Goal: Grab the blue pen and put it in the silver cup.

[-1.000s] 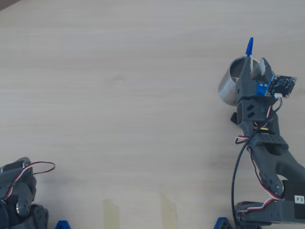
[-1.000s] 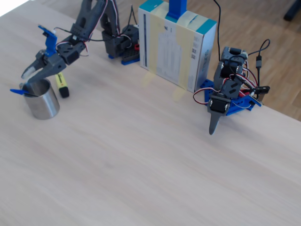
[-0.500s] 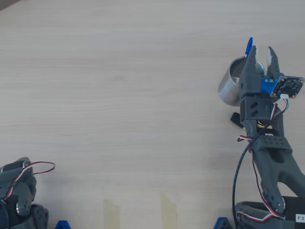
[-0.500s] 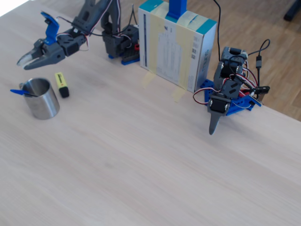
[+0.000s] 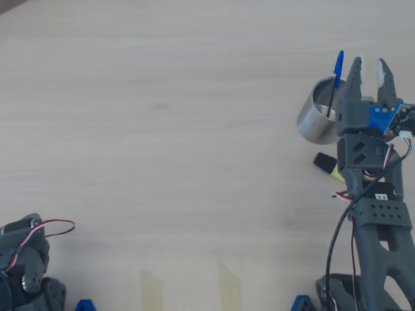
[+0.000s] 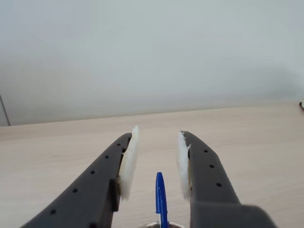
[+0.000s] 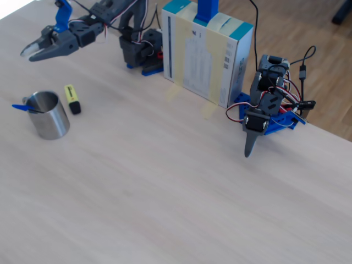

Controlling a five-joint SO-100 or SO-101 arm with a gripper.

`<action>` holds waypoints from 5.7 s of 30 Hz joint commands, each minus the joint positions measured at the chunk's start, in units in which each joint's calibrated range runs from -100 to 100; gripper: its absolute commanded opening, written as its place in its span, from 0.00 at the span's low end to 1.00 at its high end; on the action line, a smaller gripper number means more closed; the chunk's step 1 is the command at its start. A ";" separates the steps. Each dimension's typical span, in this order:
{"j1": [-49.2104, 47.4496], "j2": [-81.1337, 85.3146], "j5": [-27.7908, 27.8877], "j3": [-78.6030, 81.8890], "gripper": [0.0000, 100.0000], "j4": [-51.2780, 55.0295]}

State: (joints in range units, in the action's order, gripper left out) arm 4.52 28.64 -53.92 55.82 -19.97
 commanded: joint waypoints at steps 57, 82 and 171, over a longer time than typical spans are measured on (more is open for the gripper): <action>0.98 56.57 -8.49 44.18 0.20 29.62; -3.99 69.04 -6.52 43.91 0.19 72.09; -4.17 68.79 -2.98 44.00 0.02 94.31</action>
State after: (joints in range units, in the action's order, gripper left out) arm 0.42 97.83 -57.00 99.19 73.60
